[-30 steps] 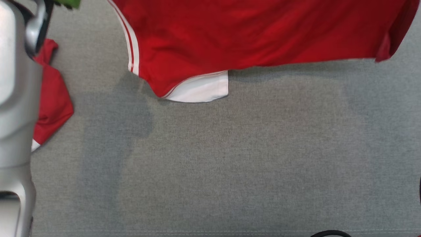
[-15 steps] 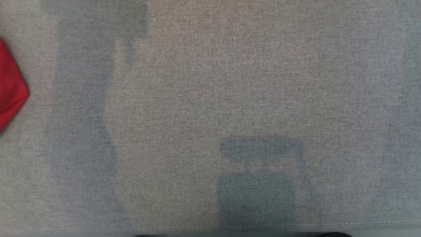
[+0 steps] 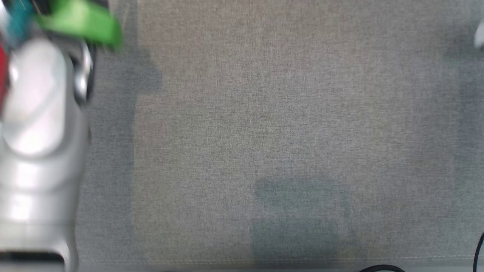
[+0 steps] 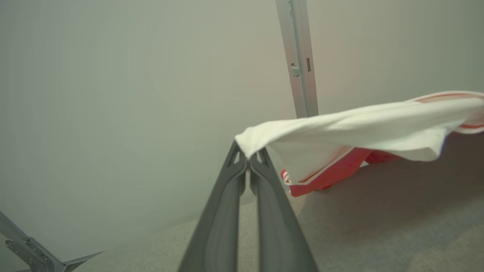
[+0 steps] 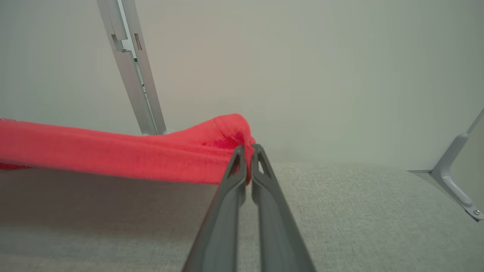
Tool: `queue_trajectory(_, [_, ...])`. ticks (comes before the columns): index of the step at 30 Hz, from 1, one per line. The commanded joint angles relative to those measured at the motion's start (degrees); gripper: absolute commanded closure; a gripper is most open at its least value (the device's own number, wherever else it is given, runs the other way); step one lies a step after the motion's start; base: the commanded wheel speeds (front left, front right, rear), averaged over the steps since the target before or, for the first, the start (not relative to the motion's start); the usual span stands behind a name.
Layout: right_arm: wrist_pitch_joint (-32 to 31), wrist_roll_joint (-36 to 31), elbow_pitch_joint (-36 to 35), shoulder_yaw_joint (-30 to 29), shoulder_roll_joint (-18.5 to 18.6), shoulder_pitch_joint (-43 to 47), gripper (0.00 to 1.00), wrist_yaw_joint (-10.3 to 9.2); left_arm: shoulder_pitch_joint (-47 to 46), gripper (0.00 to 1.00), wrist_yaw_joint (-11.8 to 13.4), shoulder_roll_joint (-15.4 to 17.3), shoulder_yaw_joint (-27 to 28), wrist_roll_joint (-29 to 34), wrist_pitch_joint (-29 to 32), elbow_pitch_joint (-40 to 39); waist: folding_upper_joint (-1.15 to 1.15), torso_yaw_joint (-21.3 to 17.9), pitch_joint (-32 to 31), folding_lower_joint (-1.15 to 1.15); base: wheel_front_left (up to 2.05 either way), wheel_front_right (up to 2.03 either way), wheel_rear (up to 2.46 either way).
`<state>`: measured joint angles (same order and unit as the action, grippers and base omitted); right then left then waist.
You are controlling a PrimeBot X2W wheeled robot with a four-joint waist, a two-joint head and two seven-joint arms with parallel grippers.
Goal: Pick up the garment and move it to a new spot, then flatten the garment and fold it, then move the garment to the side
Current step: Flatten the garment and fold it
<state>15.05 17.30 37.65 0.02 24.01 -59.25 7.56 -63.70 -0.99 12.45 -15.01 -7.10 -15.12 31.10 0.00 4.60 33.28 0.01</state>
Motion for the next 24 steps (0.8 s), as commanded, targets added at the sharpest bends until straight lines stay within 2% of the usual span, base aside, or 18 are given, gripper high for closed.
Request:
queue_trajectory(1, [0.14,1.84,-1.15,-0.91,0.34,5.46,1.0,-0.17,6.66,1.0,0.2,0.35,1.49,-1.14,0.01,-1.5,0.0,0.14,-5.94,-0.01,0.0,0.0,0.0])
queue_trajectory(4, [0.15,4.21,-2.2,-0.33,-0.45,16.14,1.0,-0.19,19.5,1.0,0.79,-0.77,4.51,-3.28,0.01,-3.48,0.0,0.01,-10.11,-0.01,0.0,0.0,0.0])
queue_trajectory(9, [0.15,6.31,-2.58,-1.3,-0.84,28.55,1.0,-0.22,35.12,1.0,-0.24,-3.53,7.29,-4.37,0.01,-3.24,0.0,-0.08,-16.59,-0.01,0.0,0.0,0.0])
queue_trajectory(14, [0.15,6.29,-2.06,-4.46,-2.08,37.1,1.0,-0.36,45.53,1.0,-1.57,-5.71,8.98,-3.65,0.0,-1.47,0.0,-0.27,-22.01,-0.01,0.0,0.0,0.0])
queue_trajectory(24, [0.17,4.34,-2.06,-5.12,-6.67,50.42,1.0,-0.33,62.19,1.0,-2.7,-8.74,10.37,-4.17,0.0,0.35,0.0,-1.29,-32.22,-0.01,0.0,0.0,0.0])
